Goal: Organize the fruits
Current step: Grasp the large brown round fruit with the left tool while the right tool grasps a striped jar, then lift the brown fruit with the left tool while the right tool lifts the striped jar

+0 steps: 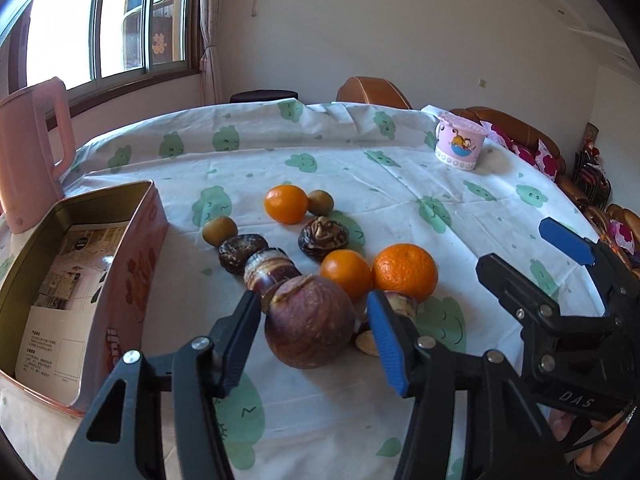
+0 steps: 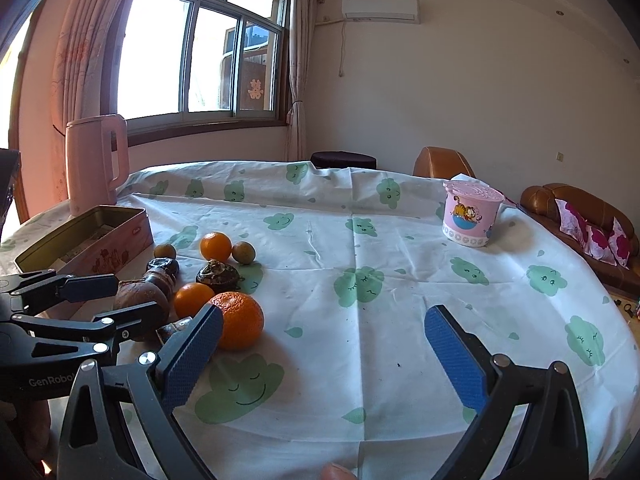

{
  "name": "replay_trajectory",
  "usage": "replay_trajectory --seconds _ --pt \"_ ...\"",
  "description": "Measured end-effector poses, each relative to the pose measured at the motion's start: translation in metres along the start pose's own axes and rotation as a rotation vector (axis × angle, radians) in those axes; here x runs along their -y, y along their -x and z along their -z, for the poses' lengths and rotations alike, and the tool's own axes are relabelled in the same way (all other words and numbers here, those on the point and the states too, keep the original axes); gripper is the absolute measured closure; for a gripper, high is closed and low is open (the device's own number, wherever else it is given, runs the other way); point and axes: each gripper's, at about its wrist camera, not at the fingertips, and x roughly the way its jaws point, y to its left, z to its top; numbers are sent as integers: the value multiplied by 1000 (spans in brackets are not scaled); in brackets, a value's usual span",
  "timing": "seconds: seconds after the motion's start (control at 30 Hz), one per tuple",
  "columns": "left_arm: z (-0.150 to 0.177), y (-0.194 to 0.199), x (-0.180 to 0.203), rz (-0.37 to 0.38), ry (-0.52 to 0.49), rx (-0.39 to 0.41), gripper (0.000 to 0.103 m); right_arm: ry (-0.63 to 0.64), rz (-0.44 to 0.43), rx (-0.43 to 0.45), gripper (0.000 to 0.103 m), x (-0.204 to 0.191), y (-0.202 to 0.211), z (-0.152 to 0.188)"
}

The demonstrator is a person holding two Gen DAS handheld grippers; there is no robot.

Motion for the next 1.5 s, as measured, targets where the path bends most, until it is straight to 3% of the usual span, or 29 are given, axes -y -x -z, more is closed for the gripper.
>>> replay_trajectory --seconds 0.17,0.43,0.63,1.0,1.3,1.5 --pt "2 3 -7 37 31 14 55 19 -33 -23 25 -4 -3 2" --pt "4 22 -28 -70 46 109 55 72 -177 -52 44 -31 -5 3" --pt "6 29 -40 -58 84 143 55 120 -283 -84 54 -56 -6 5" --pt "9 29 -47 -20 121 147 55 199 -340 -141 61 -79 -21 1" --pt "10 29 -47 -12 124 144 55 173 -294 -170 61 -77 -26 0" --pt "10 30 -46 -11 123 145 55 276 -251 -197 59 -93 -28 3"
